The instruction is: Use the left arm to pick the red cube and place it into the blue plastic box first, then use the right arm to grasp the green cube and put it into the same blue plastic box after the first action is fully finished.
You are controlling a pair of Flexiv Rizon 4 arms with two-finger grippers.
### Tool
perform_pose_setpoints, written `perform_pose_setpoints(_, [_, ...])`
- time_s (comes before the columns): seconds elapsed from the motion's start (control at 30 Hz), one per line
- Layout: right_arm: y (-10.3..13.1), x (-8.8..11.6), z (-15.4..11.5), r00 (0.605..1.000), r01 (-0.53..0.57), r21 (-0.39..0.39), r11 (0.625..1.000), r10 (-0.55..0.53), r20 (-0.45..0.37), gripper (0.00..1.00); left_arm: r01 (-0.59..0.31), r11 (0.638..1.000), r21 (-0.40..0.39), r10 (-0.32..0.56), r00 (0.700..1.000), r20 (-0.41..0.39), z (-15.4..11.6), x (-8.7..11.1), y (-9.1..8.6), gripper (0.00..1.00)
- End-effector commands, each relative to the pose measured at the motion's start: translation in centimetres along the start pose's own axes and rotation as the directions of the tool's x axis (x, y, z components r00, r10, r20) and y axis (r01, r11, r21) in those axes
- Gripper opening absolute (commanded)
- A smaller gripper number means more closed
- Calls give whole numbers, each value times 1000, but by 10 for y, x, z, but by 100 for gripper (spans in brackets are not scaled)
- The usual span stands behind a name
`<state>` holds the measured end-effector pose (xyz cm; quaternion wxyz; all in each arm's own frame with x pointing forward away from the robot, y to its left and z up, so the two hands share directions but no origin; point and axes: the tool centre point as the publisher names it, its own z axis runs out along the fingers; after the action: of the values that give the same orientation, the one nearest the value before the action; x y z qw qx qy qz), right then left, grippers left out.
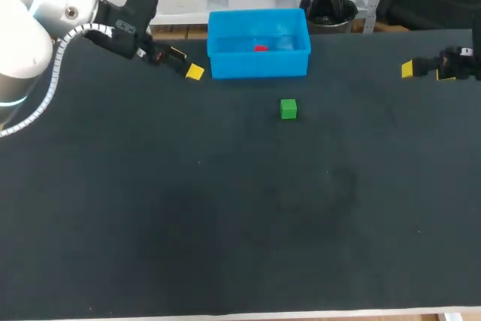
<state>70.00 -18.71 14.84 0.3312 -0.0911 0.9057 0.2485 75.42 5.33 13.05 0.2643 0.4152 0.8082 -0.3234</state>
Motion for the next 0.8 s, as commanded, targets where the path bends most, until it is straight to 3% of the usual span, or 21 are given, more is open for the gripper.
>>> perform_pose_setpoints(0.03, [1, 0, 0, 1000, -1, 4, 1000, 1, -1, 100, 0, 1000, -6, 0, 1000, 5, 0, 3, -1, 100])
perform_pose_setpoints(0.5, [1, 0, 0, 1000, -1, 4, 1000, 1, -1, 100, 0, 1000, -6, 0, 1000, 5, 0, 3, -1, 100])
perform_pose_setpoints(0.8, [19, -7, 22, 994, 36, 117, 992, -24, -104, 100, 0, 1000, -6, 0, 1000, 5, 0, 3, -1, 100])
